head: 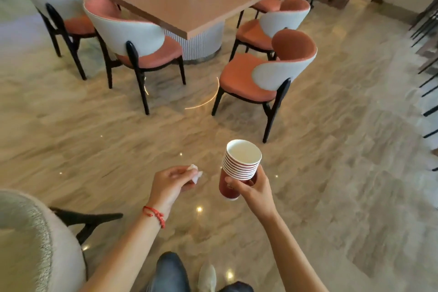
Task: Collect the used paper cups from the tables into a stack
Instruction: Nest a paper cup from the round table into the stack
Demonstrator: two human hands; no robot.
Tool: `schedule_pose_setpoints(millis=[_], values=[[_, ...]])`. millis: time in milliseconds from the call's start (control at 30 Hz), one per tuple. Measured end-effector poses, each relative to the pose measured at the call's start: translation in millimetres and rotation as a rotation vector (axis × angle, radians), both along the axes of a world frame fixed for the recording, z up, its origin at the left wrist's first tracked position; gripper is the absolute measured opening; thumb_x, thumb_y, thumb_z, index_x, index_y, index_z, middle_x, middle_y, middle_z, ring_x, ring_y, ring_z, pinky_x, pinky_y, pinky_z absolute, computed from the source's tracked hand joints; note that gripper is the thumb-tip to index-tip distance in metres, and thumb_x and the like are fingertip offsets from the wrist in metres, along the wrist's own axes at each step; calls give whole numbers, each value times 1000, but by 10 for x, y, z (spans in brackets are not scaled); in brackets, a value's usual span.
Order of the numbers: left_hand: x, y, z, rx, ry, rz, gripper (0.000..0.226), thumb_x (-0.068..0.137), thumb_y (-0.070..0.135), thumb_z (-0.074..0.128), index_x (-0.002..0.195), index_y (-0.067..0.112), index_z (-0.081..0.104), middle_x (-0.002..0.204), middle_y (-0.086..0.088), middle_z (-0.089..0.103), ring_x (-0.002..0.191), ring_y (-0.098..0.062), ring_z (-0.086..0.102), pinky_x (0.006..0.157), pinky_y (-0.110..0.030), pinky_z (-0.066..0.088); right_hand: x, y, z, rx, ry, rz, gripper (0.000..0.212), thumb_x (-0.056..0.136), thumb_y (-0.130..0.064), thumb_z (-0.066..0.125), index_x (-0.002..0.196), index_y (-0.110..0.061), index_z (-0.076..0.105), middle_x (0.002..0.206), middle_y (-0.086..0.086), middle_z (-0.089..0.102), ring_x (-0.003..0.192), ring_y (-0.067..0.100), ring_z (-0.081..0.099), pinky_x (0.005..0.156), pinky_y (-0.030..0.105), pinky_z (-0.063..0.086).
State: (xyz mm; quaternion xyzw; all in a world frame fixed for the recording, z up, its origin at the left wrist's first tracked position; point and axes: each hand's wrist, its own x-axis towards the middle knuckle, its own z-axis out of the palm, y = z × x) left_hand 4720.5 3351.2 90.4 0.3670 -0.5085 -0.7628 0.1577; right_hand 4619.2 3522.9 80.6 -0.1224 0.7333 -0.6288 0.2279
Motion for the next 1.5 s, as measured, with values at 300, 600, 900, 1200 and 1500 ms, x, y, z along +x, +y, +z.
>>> schedule_pose_setpoints(millis=[300,600,900,1200,1500], values=[[-158,-1092,-99,11,-15,366,5,73,5,74,77,6,73,76,-9,75,77,-20,72,60,-24,58,-592,-1544,-59,-2,8,386,74,55,-41,83,119,-19,55,107,-5,69,100,7,64,83,24,53],[-354,-2649,-131,33,-42,624,4,73,4,74,75,8,73,70,-7,74,67,-15,71,54,-20,55,-1013,-3437,-88,10,36,619,58,63,-19,86,114,-17,57,100,-5,70,93,4,66,73,14,51],[-753,-3955,-97,48,-63,725,5,75,3,73,80,4,72,86,-13,72,77,-21,70,57,-21,56,-1514,-4909,-42,22,43,744,66,59,-39,83,116,-23,56,102,-11,70,97,7,66,78,20,53],[-1347,-5350,-128,52,-64,926,5,75,1,72,76,6,72,71,-6,73,62,-15,70,56,-20,56,-2195,-6690,-155,11,41,968,56,69,-13,82,111,-34,53,105,-9,66,97,-3,62,74,11,50],[-1358,-6436,-115,85,-68,1073,13,76,3,70,89,2,71,85,-13,71,77,-21,68,61,-20,56,-2251,-8151,-168,54,36,1150,67,69,-21,82,120,-39,41,113,-19,56,98,-17,54,70,3,46]])
